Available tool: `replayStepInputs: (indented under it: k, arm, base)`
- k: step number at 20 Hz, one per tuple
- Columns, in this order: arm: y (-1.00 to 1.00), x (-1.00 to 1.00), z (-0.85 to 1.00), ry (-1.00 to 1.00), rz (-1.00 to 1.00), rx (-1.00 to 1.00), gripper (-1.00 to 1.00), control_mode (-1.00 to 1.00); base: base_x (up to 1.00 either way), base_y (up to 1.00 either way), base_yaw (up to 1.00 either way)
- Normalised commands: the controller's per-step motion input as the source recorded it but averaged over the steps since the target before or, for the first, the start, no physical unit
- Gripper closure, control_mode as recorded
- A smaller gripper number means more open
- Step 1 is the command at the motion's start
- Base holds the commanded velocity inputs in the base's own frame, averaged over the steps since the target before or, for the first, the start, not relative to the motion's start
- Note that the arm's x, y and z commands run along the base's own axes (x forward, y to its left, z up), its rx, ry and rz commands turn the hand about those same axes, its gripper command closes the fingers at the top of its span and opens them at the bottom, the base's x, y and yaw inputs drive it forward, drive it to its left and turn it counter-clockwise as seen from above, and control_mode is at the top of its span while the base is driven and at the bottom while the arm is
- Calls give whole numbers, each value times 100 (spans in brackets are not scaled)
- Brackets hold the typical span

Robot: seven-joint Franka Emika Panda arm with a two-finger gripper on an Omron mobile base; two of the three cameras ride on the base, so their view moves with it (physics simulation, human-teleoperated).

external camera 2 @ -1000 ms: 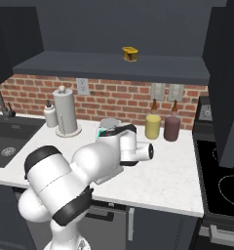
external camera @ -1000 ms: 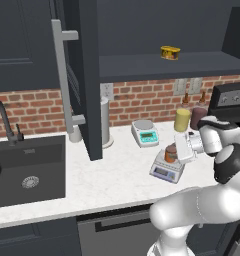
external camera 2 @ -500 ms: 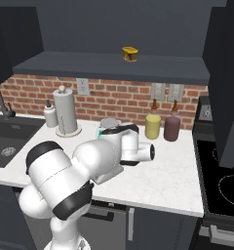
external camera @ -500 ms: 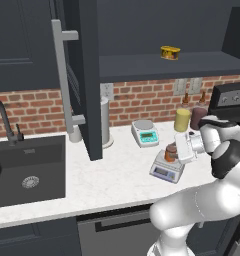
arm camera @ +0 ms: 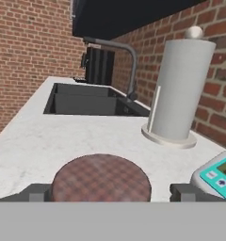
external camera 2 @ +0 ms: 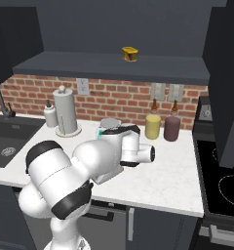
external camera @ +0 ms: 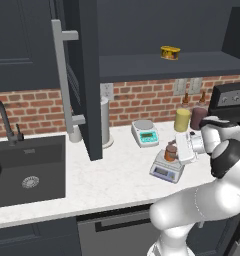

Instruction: Pick the jam and place it on the digital scale for weighing, and close the cabinet.

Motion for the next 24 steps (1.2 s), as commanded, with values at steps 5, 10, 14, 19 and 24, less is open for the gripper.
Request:
replayStepInputs:
  k: [5,10,14,19,24]
  arm:
    - [-4,-24,0,-2,0,0,-100,-100]
    - [-13,-45,25,-15,0,2,-100,-100]
    - [-7,-41,36,-20,0,1,-100,-100]
    - [-20,-42,43,-20,0,3,-100,-100]
    - [-16,-38,47,-18,-3,3,-100,-100]
  base:
    - [0,0,0]
    - [0,0,0]
    - [0,0,0]
    - [0,0,0]
    - [0,0,0]
